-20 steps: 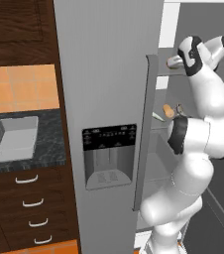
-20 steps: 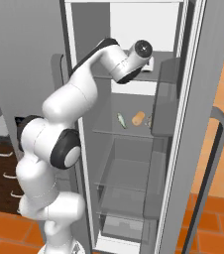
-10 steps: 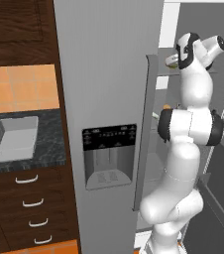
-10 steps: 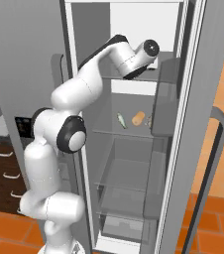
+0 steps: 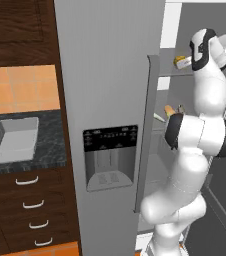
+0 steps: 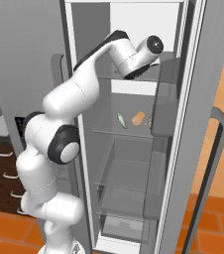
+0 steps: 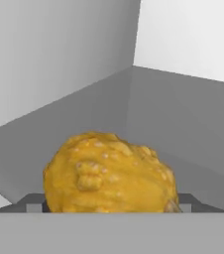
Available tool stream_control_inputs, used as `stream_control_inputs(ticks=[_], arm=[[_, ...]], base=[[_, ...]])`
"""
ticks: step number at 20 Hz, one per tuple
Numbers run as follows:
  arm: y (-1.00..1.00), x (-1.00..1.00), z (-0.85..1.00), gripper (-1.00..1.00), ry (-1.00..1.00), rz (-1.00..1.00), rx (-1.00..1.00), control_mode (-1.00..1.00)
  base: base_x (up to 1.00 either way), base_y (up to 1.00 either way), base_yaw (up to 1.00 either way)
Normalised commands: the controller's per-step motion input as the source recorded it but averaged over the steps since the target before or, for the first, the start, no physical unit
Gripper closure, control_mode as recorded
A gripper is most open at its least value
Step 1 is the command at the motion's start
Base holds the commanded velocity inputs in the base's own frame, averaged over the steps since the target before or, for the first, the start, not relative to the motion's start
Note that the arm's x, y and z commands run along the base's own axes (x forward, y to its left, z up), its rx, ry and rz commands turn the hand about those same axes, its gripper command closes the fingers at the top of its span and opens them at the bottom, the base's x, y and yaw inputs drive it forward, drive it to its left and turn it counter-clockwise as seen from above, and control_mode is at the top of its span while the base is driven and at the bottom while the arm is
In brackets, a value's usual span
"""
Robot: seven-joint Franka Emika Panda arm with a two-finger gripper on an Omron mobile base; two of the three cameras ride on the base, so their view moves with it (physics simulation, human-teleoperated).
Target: Place one squash and one fish in each tupperware on the nearby counter, to pack two identical lunches.
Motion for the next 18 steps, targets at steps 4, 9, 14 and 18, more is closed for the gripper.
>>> stream_control_inputs(ticks=[4,9,14,18], arm=[[0.51,-1.00,-0.41,1.00,-0.34,-0.04,-0.23,-1.00],[0.02,-1.00,0.00,1.00,0.02,-0.06,-0.02,-1.00],[0.02,-1.00,-0.28,1.00,0.01,-0.02,-0.02,-1.00],[0.34,-0.99,-0.54,1.00,0.05,-0.12,0.00,-1.00]], base=[[0.00,0.00,0.00],[0.00,0.00,0.00],[0.00,0.00,0.00],[0.00,0.00,0.00]])
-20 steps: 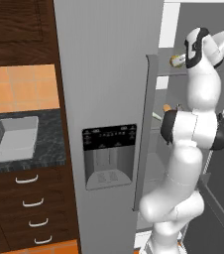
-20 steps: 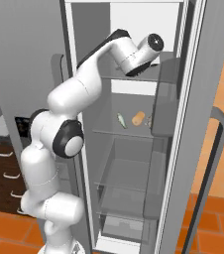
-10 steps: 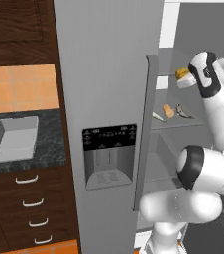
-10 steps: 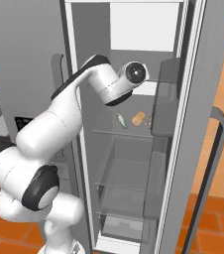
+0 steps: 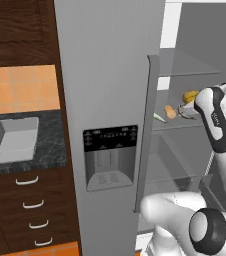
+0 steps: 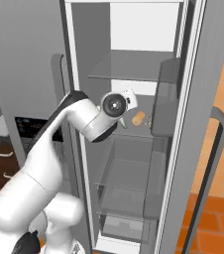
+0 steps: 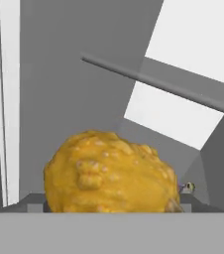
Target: Place one squash and one fish in each tupperware on the nearby counter, to pack two identical lunches.
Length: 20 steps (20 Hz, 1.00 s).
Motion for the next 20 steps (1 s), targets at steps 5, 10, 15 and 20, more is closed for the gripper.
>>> stream_control_inputs(ticks=[5,10,15,20], arm=[[0.07,-0.73,-0.27,1.00,0.02,-0.30,0.00,-1.00],[0.02,-0.30,-0.15,1.00,0.00,-0.11,0.00,1.00],[0.00,0.00,0.00,1.00,0.00,0.00,0.00,1.00],[0.00,0.00,0.00,1.00,0.00,0.00,0.00,1.00]], base=[[0.00,0.00,0.00],[-0.60,0.20,-0.14],[-0.61,0.95,-0.19],[0.12,1.00,-0.15]])
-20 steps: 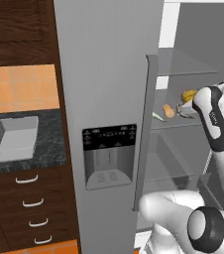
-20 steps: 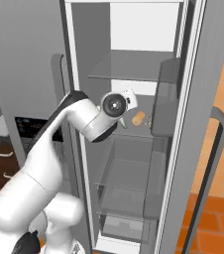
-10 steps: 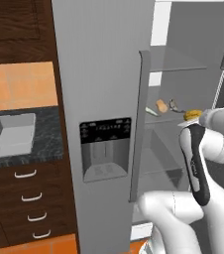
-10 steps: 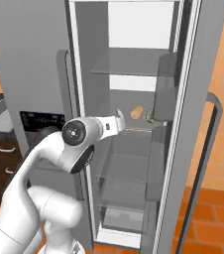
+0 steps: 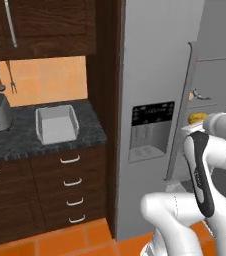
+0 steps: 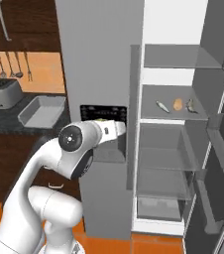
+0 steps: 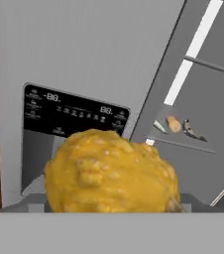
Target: Place one squash and one fish in each tupperware on the nearby counter, to pack two identical lunches.
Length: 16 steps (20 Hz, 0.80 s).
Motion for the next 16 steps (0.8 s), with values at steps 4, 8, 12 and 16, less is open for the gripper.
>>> stream_control_inputs(ticks=[4,8,12,16], arm=[[0.00,0.00,0.00,1.00,0.00,0.00,0.00,1.00],[0.00,0.00,0.00,1.00,0.00,0.00,0.00,1.00],[0.00,0.00,0.00,1.00,0.00,0.00,0.00,1.00],[0.00,0.00,0.00,1.00,0.00,0.00,0.00,1.00]], base=[[0.09,1.00,-0.09],[0.23,1.00,-0.07],[0.74,1.00,-0.09],[0.99,1.00,-0.11]])
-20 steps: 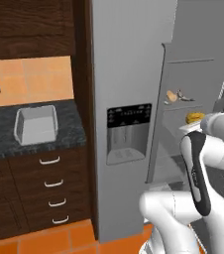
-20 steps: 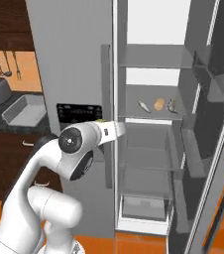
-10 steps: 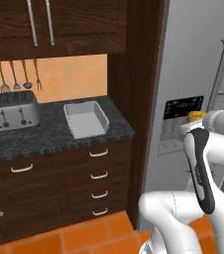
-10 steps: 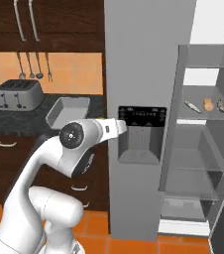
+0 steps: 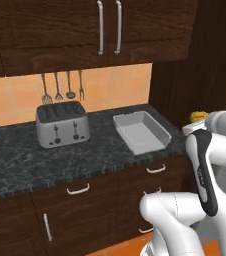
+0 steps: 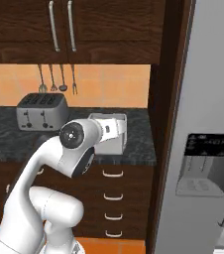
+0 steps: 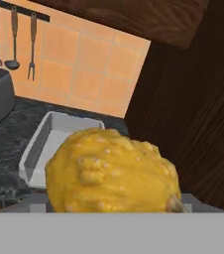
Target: Place one squash and one fish in each tupperware on the nearby counter, to pack two identical lunches.
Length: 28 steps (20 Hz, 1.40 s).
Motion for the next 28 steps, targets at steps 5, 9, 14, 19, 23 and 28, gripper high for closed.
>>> stream_control_inputs(ticks=[5,9,14,19,23,28], arm=[[0.00,0.00,0.00,1.00,0.00,0.00,0.00,1.00],[0.00,0.00,0.00,1.00,0.00,0.00,0.00,1.00],[-0.05,0.44,-0.52,1.00,0.31,0.00,0.00,-1.00],[0.00,0.45,-0.75,1.00,0.25,0.00,0.00,-1.00],[0.00,0.29,-0.88,1.00,0.02,-0.18,0.07,-1.00],[0.00,0.67,-0.58,1.00,0.13,-0.20,0.19,-1.00]], base=[[1.00,0.45,-0.05],[0.98,-0.36,0.00],[0.14,-0.06,0.00],[0.00,0.00,0.00],[0.00,0.00,0.00],[0.00,0.00,0.00]])
